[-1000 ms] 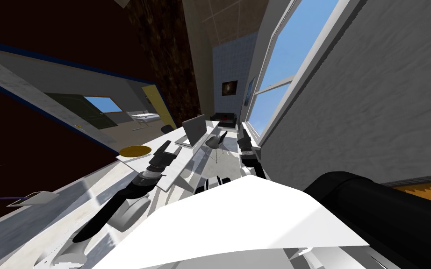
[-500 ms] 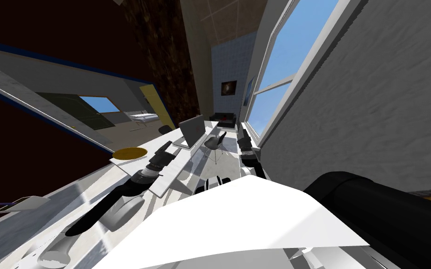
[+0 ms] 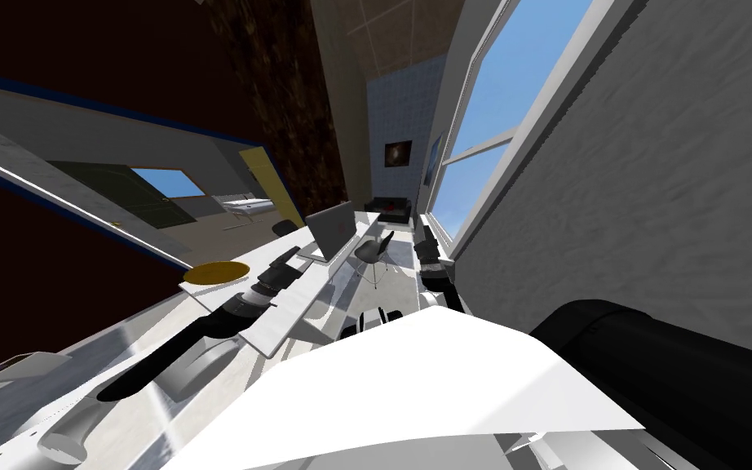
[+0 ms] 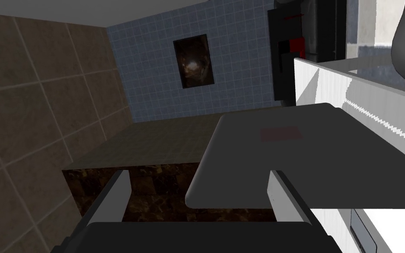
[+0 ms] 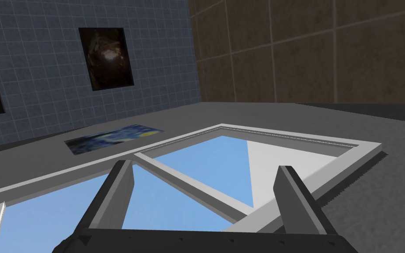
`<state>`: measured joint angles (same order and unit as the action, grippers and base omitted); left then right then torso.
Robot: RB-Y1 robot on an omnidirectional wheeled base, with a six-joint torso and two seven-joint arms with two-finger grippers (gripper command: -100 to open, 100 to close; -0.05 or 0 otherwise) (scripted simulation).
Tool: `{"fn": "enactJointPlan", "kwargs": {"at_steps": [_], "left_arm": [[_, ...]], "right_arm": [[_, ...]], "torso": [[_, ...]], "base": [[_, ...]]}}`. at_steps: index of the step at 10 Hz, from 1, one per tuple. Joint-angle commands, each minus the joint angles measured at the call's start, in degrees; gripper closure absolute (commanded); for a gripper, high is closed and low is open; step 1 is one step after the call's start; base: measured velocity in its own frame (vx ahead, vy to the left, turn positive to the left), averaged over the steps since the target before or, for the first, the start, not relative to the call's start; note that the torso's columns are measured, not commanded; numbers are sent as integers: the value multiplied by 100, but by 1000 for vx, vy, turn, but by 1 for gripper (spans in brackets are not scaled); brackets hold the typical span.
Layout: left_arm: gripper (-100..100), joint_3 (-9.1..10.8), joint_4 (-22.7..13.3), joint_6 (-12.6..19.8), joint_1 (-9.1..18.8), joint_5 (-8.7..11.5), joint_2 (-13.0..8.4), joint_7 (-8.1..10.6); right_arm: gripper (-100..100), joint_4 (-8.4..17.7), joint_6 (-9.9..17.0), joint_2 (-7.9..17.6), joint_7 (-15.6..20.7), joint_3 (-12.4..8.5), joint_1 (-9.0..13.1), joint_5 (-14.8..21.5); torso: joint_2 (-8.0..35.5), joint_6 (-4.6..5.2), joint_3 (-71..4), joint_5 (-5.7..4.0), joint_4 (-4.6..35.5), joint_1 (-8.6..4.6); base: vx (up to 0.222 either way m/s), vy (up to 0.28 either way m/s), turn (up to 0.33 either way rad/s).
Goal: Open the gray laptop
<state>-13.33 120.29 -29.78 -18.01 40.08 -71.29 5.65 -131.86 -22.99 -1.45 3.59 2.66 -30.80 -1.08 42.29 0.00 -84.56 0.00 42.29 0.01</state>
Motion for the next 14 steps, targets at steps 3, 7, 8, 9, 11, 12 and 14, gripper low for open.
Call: {"fn": "enactJointPlan", "kwargs": {"at_steps": [3, 7, 8, 9, 11, 12, 14], "left_arm": [[-100, -109, -277, -1, 148, 432, -745, -20], [-100, -211, -554, -9, 294, 821, -1390, -25], [-100, -259, -687, -14, 365, 1008, -1561, -28], [-100, -259, -687, -14, 365, 1008, -1707, -28], [-100, -306, -816, -18, 433, 1189, -2017, -30], [-100, -351, -939, -22, 497, 1361, -2212, -32], [-100, -394, -1055, -26, 559, 1525, -2515, -35]], "right_arm": [[0, 0, 0, 0, 0, 0, 0, 0], [0, 0, 0, 0, 0, 0, 0, 0], [0, 0, 0, 0, 0, 0, 0, 0], [0, 0, 0, 0, 0, 0, 0, 0], [0, 0, 0, 0, 0, 0, 0, 0], [0, 0, 0, 0, 0, 0, 0, 0], [0, 0, 0, 0, 0, 0, 0, 0]], "torso": [[-1, 1, 0, -1, 0, -3], [-1, 1, 0, 0, 0, -4], [1, 0, 0, -1, 0, 0], [-2, 1, -1, 0, -1, -1], [-3, 1, -2, -1, -1, -4], [1, -1, 0, -1, 0, -1], [3, 0, 2, 0, 1, 0]], "base": [[44, -40, -15], [41, -34, -17], [43, -35, -26], [42, -29, -10], [43, -37, -15], [36, -33, -16], [34, -34, -19]]}}
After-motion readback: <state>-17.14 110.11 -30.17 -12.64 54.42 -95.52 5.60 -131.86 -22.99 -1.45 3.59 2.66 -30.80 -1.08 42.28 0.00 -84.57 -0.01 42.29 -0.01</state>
